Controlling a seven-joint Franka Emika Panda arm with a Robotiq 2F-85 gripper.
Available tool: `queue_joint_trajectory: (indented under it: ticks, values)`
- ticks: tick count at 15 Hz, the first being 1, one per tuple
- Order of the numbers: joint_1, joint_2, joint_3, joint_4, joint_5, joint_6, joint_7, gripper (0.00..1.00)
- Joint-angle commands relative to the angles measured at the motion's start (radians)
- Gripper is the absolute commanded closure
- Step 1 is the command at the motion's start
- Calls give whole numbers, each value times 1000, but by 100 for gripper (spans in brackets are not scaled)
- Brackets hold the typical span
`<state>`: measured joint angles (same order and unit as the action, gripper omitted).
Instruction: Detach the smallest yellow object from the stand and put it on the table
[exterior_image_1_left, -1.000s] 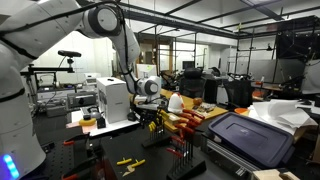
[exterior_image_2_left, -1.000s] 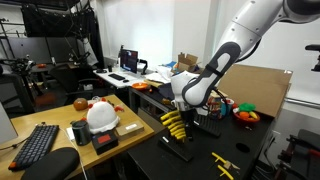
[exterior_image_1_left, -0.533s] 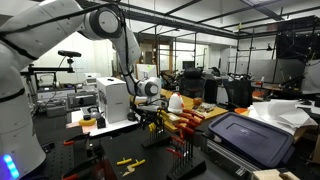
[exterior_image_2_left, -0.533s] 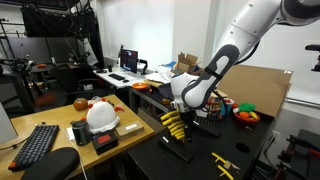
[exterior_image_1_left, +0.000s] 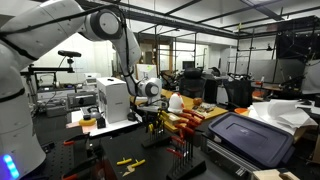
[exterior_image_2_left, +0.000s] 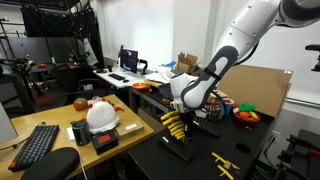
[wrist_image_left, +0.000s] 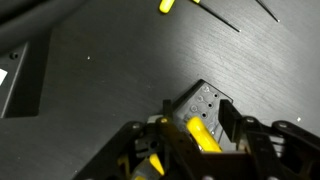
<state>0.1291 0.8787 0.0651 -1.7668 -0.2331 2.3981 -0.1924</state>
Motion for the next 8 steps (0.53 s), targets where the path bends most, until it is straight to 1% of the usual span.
queue_joint_trajectory:
  ticks: [1, 2, 3, 4, 5, 6, 8]
  values:
    - [-4, 8, 2, 17, -1, 1, -9, 79]
    - [-5, 8, 2, 18, 1, 1, -9, 86]
    - [-6, 7, 4, 16, 4, 0, -6, 95]
    - [-5, 4, 3, 11, 5, 7, -1, 99]
    - [-4, -1, 2, 4, 8, 16, 10, 98]
    - [-5, -3, 4, 1, 14, 15, 14, 95]
    - [-8, -8, 7, -6, 32, 16, 30, 95]
